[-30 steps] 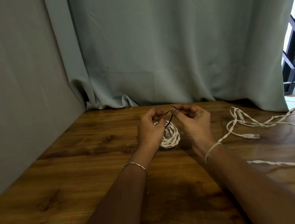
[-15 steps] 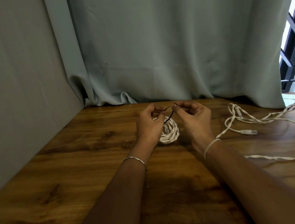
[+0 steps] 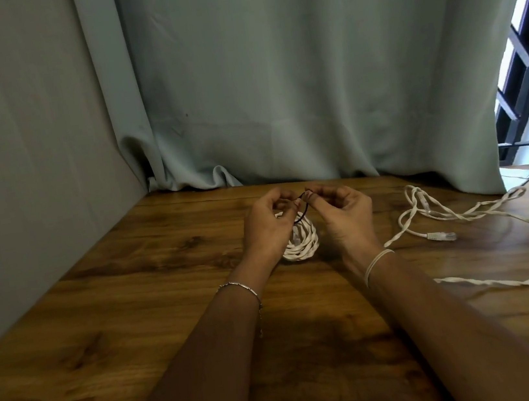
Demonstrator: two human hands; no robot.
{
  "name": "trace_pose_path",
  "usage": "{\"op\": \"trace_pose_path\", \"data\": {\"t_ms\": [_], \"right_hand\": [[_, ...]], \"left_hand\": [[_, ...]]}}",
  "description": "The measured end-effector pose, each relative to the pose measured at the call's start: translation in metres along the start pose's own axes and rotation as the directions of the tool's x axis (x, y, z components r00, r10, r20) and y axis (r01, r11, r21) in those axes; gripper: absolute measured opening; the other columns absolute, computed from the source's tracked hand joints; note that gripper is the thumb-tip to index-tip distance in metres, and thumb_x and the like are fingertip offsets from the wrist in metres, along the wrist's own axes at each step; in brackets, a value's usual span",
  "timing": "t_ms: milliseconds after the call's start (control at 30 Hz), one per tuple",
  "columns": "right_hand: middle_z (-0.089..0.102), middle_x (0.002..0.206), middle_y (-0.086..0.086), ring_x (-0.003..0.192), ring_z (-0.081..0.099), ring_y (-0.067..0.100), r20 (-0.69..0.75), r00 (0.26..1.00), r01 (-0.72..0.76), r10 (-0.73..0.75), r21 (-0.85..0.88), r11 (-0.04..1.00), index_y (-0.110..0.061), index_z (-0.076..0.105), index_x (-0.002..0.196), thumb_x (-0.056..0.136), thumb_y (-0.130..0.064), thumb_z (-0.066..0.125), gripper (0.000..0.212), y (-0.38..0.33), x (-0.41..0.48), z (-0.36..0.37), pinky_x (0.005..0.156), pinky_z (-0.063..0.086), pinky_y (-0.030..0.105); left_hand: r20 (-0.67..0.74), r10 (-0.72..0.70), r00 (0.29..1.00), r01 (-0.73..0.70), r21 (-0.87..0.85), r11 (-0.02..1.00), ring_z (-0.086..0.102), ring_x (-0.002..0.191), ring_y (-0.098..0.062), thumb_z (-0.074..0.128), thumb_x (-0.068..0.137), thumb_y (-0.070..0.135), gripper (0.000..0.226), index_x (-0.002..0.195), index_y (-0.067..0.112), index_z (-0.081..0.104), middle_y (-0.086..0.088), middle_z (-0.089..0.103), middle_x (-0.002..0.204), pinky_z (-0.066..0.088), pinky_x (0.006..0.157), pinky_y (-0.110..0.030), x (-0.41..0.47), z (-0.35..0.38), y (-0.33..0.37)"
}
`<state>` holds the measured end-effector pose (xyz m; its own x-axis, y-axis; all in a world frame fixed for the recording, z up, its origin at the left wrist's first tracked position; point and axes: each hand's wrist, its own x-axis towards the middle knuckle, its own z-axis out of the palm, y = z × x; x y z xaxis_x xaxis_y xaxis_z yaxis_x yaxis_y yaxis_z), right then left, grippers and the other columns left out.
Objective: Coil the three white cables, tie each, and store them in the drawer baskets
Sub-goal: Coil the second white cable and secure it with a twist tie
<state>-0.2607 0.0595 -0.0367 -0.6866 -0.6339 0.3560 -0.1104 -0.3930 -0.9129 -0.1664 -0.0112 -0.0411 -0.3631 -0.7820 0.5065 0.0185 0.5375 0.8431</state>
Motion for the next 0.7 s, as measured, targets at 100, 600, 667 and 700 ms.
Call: {"op": "trace_pose_path", "data": {"t_ms": [100, 600, 667, 700], "right_hand": [[0.074, 0.086, 0.008, 0.087, 0.072, 0.023, -0.002, 1.0, 0.001, -0.001, -0.027, 1.0, -0.005, 0.073, 0.093, 0.082, -0.008, 0.074, 0.012, 0.004, 0.003, -0.002, 0.079, 0.059, 0.033], [0.068, 0.079, -0.003, 0.077, 0.065, 0.017, 0.057, 0.959, 0.277, -0.276, -0.381, 0.882, -0.025, 0.064, 0.072, 0.076, 0.0, 0.075, 0.027, 0.006, 0.009, -0.005, 0.07, 0.055, 0.031], [0.065, 0.079, -0.009, 0.079, 0.063, 0.012, 0.111, 0.939, 0.341, -0.326, -0.43, 0.836, -0.024, 0.06, 0.074, 0.078, 0.002, 0.071, 0.029, 0.004, 0.007, -0.005, 0.07, 0.052, 0.022], [0.065, 0.081, -0.01, 0.08, 0.063, 0.009, 0.134, 0.931, 0.364, -0.341, -0.446, 0.818, -0.022, 0.059, 0.077, 0.08, 0.002, 0.07, 0.026, 0.003, 0.006, -0.005, 0.07, 0.05, 0.017]], "left_hand": [[0.005, 0.024, 1.0, -0.024, 0.015, 1.0, 0.061, 0.09, -0.007, 0.065, 0.089, 0.013, 0.011, 0.088, 0.024, 0.065, 0.012, 0.064, 0.087, 0.051, 0.076, -0.024, -0.001, 0.0, 0.0], [0.025, -0.041, 0.999, 0.043, -0.077, 0.996, 0.062, 0.083, -0.008, 0.068, 0.086, 0.008, 0.016, 0.082, 0.023, 0.065, 0.006, 0.065, 0.084, 0.05, 0.071, -0.019, -0.003, 0.001, 0.002], [0.028, -0.066, 0.997, 0.068, -0.096, 0.993, 0.063, 0.082, -0.009, 0.069, 0.087, 0.009, 0.015, 0.082, 0.023, 0.065, 0.005, 0.066, 0.084, 0.052, 0.071, -0.02, -0.004, 0.001, 0.002], [0.026, -0.079, 0.997, 0.081, -0.104, 0.991, 0.064, 0.083, -0.009, 0.069, 0.087, 0.01, 0.014, 0.082, 0.023, 0.065, 0.005, 0.066, 0.085, 0.053, 0.071, -0.02, -0.005, 0.0, 0.003]]}}
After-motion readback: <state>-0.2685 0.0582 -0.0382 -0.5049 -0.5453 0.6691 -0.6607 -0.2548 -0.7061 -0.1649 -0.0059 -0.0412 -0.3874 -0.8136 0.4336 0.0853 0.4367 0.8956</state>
